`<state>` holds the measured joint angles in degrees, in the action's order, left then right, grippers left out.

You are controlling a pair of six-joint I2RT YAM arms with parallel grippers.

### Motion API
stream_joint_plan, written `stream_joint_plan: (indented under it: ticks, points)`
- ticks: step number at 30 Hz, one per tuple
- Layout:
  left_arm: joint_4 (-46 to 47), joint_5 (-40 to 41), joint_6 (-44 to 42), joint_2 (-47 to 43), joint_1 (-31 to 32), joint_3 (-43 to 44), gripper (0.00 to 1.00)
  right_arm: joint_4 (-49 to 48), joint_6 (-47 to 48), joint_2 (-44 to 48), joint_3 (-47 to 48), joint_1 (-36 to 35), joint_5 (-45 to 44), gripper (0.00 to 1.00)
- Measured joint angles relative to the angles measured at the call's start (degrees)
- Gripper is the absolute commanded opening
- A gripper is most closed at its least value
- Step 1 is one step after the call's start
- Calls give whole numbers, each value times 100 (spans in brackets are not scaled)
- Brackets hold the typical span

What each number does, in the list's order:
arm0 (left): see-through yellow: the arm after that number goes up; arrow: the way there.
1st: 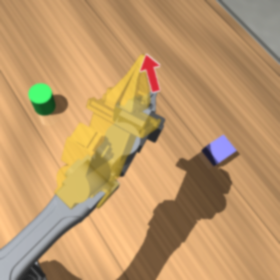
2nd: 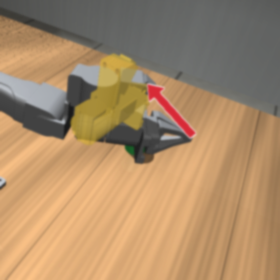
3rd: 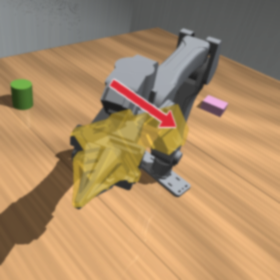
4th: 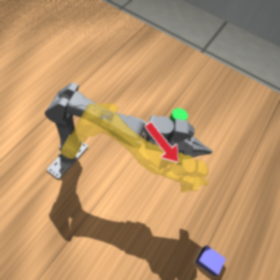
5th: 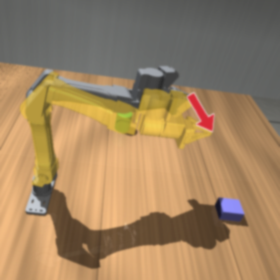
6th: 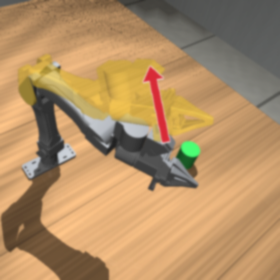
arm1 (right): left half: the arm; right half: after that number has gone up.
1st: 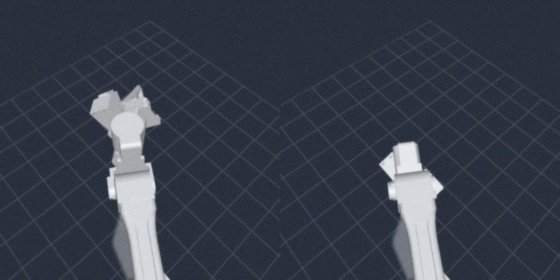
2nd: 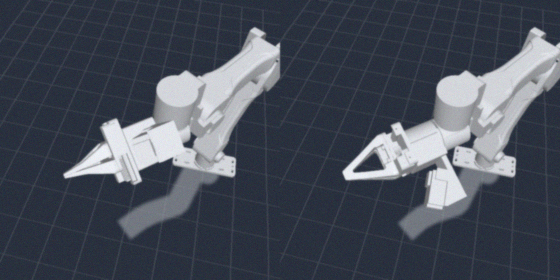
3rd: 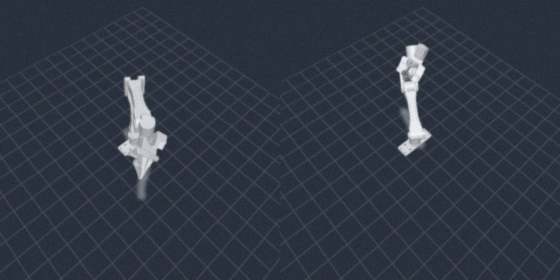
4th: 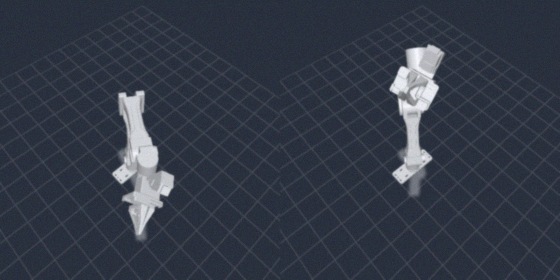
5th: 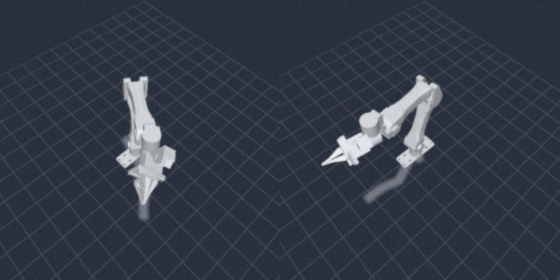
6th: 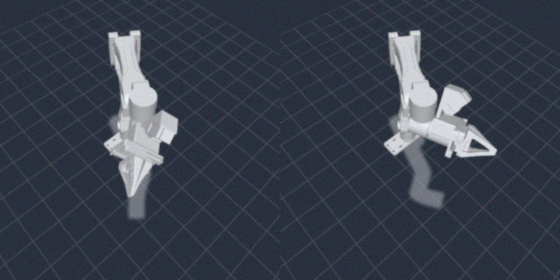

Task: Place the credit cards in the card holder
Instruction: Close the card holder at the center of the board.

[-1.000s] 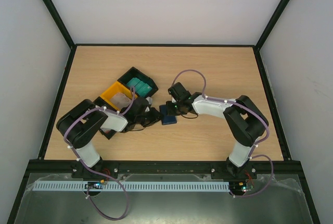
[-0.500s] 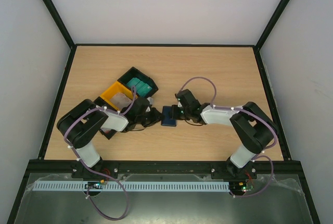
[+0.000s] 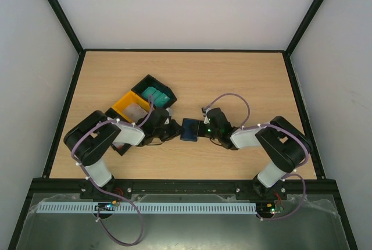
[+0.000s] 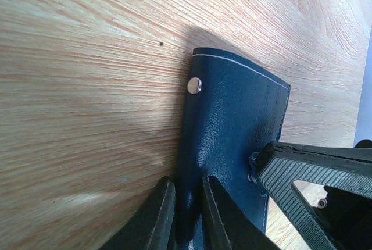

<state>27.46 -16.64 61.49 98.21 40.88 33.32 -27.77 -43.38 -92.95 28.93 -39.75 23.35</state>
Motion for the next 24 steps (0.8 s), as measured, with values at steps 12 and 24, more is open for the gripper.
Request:
stream_joint_plan:
  ticks: [12,24]
  points:
    - [-105,216,48,50,129,133,15,-597,52,0,-323,2,-87,2]
    - [-476,448,17,-7,173,339,29,391,247,323,76,-2,-267,22]
